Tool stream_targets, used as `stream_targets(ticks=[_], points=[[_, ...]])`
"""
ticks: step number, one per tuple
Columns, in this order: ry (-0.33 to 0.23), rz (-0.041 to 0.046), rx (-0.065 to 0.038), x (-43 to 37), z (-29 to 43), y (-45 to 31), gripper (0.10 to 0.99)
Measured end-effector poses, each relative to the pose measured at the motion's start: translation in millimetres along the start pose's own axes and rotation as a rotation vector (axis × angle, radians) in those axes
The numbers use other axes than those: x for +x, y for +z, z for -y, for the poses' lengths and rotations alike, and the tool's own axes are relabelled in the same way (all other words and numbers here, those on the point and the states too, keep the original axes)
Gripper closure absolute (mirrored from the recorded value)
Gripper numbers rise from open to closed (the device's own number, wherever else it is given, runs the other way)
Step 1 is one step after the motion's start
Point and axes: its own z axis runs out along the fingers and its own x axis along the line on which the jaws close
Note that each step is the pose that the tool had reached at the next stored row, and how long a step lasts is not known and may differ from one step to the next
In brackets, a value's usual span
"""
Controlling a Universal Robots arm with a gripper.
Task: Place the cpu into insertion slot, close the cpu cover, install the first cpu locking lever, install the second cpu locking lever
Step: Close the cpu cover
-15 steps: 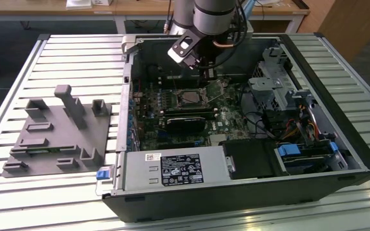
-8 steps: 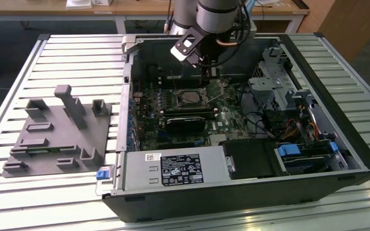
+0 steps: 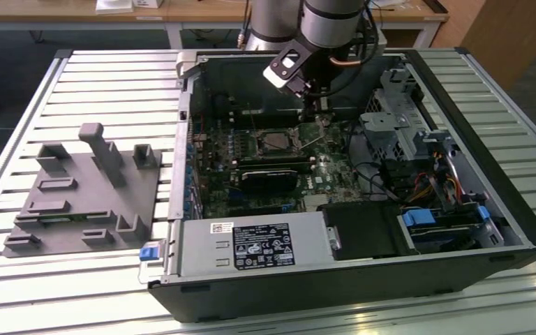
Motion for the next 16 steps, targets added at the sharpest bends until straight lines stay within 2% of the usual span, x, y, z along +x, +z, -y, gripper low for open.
stream_targets(ticks=[7, 16], points=[[-0.004, -0.0002, 0.001, -0.3, -13.5, 1.4, 0.965], [-0.008, -0.0002, 0.001, -0.5, -23.0, 2.7, 0.965]])
